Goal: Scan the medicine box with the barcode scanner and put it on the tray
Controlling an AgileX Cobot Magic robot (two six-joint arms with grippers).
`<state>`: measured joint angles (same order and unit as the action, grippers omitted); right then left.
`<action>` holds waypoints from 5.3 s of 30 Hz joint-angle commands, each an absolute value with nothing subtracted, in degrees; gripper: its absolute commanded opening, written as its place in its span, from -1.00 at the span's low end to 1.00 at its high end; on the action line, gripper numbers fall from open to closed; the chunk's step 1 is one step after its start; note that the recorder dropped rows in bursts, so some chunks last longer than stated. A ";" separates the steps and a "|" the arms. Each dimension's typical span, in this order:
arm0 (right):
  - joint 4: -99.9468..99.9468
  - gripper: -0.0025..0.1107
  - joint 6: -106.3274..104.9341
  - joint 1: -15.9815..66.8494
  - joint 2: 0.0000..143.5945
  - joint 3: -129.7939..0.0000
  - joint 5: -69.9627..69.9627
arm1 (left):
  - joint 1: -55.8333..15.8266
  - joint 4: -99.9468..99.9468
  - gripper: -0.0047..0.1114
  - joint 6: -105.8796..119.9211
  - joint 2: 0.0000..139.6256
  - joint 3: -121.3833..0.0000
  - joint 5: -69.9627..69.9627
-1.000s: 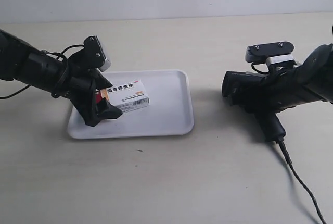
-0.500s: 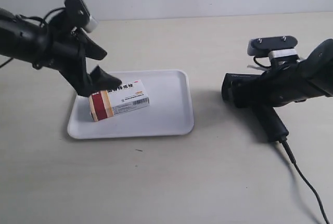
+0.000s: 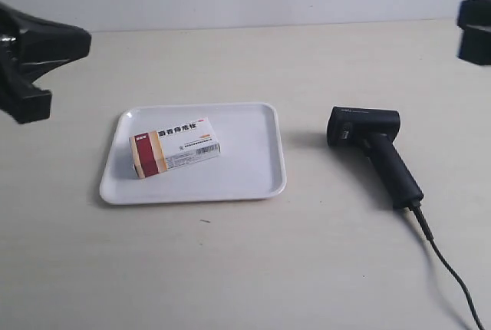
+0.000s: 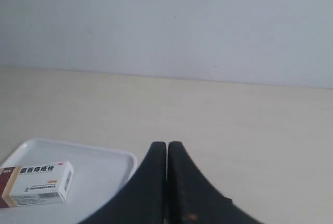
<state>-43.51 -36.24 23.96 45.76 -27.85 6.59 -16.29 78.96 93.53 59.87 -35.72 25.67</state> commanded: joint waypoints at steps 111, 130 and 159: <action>0.64 -0.95 12.25 23.97 10.45 0.00 -0.52 | 1.06 -1.76 -0.88 0.00 0.00 0.00 14.44; 0.47 -0.95 11.97 6.75 0.00 0.00 8.27 | 1.06 -1.76 -0.88 0.00 0.00 0.00 14.44; 0.47 -0.95 11.97 6.75 0.00 0.00 8.27 | 1.06 -1.76 -0.88 0.00 0.00 0.00 14.44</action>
<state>0.00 11.84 7.02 0.35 -0.29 8.41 0.98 -1.59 0.34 0.38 0.00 14.61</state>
